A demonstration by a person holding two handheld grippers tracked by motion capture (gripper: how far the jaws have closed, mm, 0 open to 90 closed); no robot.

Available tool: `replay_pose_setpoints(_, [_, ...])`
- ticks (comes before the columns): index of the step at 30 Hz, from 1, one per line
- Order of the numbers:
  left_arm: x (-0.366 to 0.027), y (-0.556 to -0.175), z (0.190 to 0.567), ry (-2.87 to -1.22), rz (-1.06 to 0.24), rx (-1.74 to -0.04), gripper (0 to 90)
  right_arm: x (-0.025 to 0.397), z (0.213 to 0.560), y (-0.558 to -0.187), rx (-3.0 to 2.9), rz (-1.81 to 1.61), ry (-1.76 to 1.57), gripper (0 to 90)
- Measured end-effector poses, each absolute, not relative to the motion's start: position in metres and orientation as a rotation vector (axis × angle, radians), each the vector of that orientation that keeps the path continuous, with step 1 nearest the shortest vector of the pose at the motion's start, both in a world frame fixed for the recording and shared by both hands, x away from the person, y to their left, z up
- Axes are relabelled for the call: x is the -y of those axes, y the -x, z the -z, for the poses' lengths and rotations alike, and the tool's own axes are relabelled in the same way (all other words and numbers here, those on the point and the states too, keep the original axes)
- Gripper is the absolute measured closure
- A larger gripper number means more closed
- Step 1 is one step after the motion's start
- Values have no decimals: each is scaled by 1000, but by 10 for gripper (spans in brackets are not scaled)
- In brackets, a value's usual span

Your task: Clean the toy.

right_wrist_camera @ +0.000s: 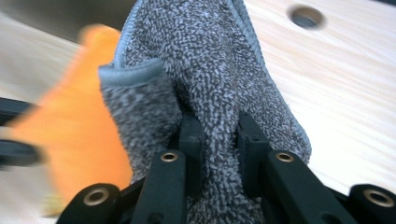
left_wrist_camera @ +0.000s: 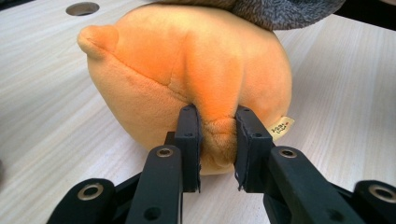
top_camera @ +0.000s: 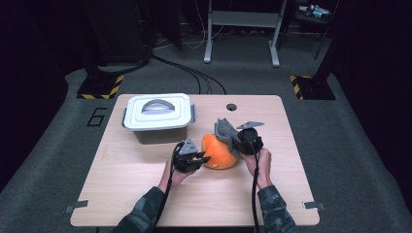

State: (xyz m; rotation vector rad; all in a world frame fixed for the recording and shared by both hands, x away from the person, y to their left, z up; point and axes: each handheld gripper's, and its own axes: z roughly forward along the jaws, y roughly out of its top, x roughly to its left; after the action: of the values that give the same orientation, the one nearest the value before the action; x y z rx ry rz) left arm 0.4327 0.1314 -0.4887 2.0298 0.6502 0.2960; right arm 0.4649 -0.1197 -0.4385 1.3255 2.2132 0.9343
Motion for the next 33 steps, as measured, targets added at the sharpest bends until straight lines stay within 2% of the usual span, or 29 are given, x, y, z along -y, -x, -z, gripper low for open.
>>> replay_pose_setpoints(6, [-129,-431,488,-2036,-305,-646,736,144,454,-467,-2187,-908,-1431,758])
replay_pose_setpoints(10, [-131,-433,488,-2036,-294,-658,736,148,443,-458,-2164,-964,-1416,756])
replay_pose_setpoints(16, [-130,-433,486,-2032,-298,-655,736,103,411,-433,-2245,-1087,-1203,755])
replay_pose_setpoints(21, [-129,-435,485,-2042,-300,-676,737,68,425,-435,-2308,-1008,-1125,755])
replay_pose_setpoints(33, [-133,-436,489,-2018,-273,-683,738,111,441,-445,-2229,-980,-1256,758])
